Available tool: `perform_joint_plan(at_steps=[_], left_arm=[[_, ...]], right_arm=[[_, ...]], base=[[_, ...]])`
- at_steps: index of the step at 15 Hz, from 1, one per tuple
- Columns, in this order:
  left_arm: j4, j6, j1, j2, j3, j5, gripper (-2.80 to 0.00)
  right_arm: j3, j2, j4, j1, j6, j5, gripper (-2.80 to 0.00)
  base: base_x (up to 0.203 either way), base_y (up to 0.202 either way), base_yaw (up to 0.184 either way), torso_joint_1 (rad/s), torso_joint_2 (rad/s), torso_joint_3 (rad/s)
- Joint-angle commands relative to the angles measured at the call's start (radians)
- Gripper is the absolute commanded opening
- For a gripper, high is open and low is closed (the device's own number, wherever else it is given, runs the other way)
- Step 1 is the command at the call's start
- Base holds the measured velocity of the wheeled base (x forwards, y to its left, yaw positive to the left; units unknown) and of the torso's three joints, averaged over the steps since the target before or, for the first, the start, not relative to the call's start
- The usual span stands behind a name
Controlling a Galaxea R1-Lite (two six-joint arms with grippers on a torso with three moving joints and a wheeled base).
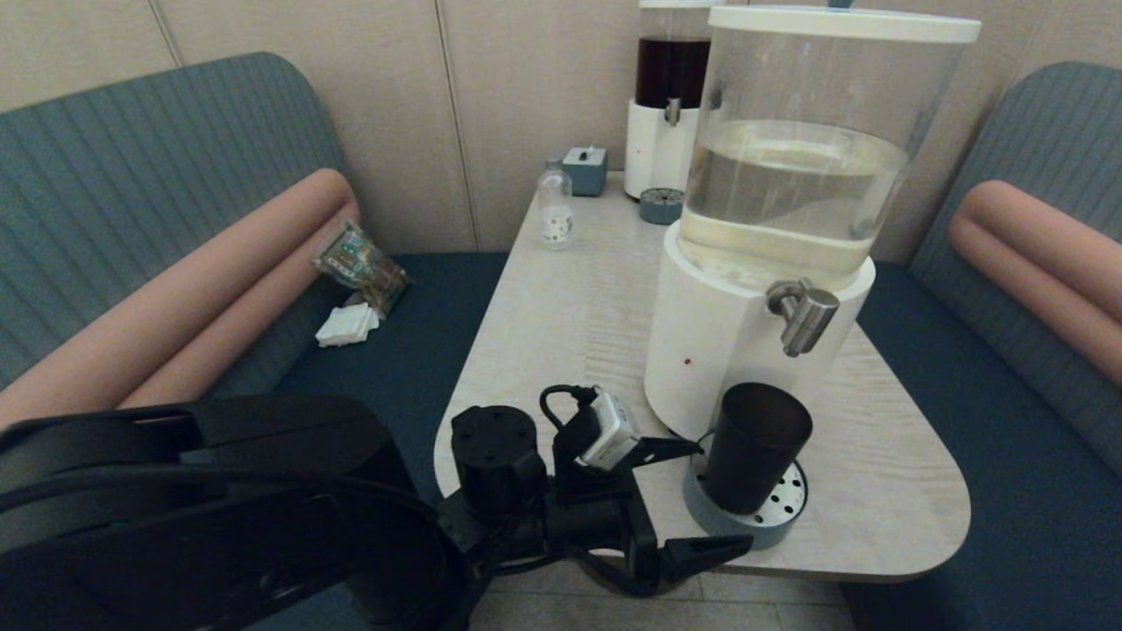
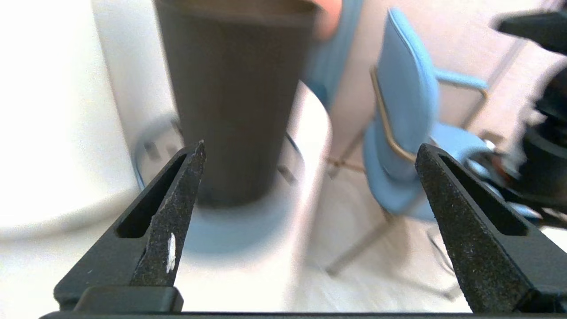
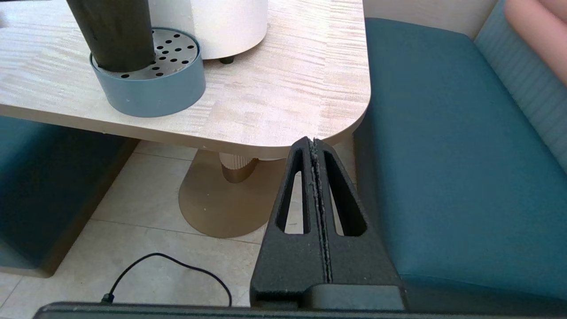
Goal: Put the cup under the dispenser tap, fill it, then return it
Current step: Place it under the water dispenser
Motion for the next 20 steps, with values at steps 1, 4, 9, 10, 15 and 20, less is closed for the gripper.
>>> perform_joint_plan(at_steps=[1, 4, 9, 10, 15, 20], left_arm=[[-0.009, -0.001, 0.005, -0.127, 0.132, -0.002, 0.0], [-0.009, -0.007, 0.046, -0.322, 0.328, 0.042, 0.0], [-0.009, -0.02, 0.302, -0.593, 0.437, 0.212, 0.0], [-0.009, -0.026, 0.329, -0.638, 0.446, 0.265, 0.0], [-0.009, -0.045, 0.358, -0.701, 0.511, 0.448, 0.0], [-0.009, -0.081, 0.355, -0.734, 0.635, 0.385, -2.8]], right_arm=[[0.003, 0.0, 0.0, 0.0, -0.001, 0.0, -2.8], [0.003, 0.0, 0.0, 0.0, -0.001, 0.0, -2.8], [0.003, 0.0, 0.0, 0.0, -0.001, 0.0, -2.8], [0.003, 0.0, 0.0, 0.0, -0.001, 0.0, -2.8], [0.003, 0.0, 0.0, 0.0, -0.001, 0.0, -2.8], [0.003, 0.0, 0.0, 0.0, -0.001, 0.0, -2.8]], base=[[0.0, 0.0, 0.0, 0.0, 0.0, 0.0], [0.0, 0.0, 0.0, 0.0, 0.0, 0.0], [0.0, 0.0, 0.0, 0.0, 0.0, 0.0], [0.0, 0.0, 0.0, 0.0, 0.0, 0.0], [0.0, 0.0, 0.0, 0.0, 0.0, 0.0], [0.0, 0.0, 0.0, 0.0, 0.0, 0.0]])
